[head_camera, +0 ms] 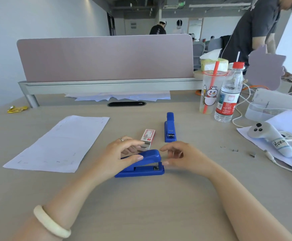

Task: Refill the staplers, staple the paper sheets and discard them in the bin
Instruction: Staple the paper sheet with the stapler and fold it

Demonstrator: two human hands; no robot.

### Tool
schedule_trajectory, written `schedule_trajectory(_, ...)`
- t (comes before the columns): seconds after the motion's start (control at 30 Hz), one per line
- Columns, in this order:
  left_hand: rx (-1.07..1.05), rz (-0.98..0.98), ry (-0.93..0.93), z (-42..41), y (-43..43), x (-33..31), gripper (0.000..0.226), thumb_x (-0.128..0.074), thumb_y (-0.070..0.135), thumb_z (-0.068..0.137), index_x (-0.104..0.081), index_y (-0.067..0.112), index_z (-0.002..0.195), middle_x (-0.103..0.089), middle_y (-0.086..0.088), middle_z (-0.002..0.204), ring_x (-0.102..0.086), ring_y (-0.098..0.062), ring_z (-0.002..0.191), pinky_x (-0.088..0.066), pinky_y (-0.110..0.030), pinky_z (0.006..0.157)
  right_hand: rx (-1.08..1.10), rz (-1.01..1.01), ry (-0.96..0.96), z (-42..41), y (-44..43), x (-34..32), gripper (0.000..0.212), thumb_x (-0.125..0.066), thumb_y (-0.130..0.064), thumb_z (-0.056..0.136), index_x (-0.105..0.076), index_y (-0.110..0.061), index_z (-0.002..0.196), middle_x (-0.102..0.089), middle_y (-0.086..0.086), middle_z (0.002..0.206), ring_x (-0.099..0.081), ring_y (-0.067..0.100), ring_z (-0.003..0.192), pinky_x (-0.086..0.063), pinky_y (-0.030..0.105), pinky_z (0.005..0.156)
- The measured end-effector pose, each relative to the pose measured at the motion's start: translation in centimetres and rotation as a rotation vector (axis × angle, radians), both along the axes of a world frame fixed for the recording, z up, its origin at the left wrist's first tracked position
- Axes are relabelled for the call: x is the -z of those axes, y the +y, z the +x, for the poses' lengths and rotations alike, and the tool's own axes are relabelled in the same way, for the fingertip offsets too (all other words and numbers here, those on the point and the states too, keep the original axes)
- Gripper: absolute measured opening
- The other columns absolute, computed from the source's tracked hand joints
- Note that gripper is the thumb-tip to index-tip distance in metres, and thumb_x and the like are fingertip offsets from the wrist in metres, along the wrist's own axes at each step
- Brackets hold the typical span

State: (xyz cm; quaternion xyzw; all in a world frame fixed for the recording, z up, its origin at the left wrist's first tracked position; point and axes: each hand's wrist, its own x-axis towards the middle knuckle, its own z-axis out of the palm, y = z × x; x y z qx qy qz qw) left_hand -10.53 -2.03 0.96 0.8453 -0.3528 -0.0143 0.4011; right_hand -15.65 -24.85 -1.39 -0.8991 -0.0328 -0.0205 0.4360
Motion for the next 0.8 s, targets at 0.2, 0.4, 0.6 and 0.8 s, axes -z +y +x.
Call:
schedule_trajectory(0.2,-0.183,-0.059,0.017,1.2,5.9,-0.1,0.024,-0.061,0.021,0.086,-0.063,0.036,0.105,-0.060,0.014,0.105,-0.055,0.003,0.098,-0.043,-0.014,0.084,0.039,0.037,-0.149,0.2,2.2,-2.4,0.027,-0.074,-0.023,0.073,-0.065,-0.038,0.094,-0.059,-0.011,0.088,-0.054,0.003,0.077,-0.042,0.012,0.072)
schedule_trajectory(0.4,-0.399,-0.013,0.002,2.6,11.9,0.7,0.021,-0.061,0.023,0.086,-0.065,0.027,0.106,-0.059,0.009,0.107,-0.057,-0.007,0.099,-0.041,-0.016,0.083,-0.133,-0.021,-0.204,1.7,10.3,-6.2,0.023,-0.072,-0.027,0.076,-0.065,-0.034,0.097,-0.061,-0.016,0.092,-0.055,-0.002,0.088,-0.043,0.013,0.081)
schedule_trajectory(0.6,-0.664,0.087,0.013,4.0,17.5,2.9,0.032,-0.057,0.020,0.088,-0.059,0.017,0.120,-0.052,-0.001,0.131,-0.044,-0.017,0.127,-0.031,-0.022,0.099,-0.309,-0.248,-0.050,6.0,21.2,-3.5,0.056,-0.063,-0.038,0.082,-0.045,-0.023,0.133,-0.045,-0.007,0.139,-0.045,0.010,0.122,-0.037,0.028,0.104)
schedule_trajectory(0.8,-0.707,0.021,-0.018,2.5,20.6,3.2,0.038,-0.058,0.021,0.088,-0.053,0.019,0.126,-0.045,0.002,0.136,-0.033,-0.014,0.133,-0.026,-0.019,0.102,-0.309,-0.455,-0.109,9.2,25.2,1.0,0.048,-0.052,-0.040,0.088,-0.052,-0.008,0.124,-0.050,0.007,0.135,-0.040,0.023,0.125,-0.034,0.034,0.103)
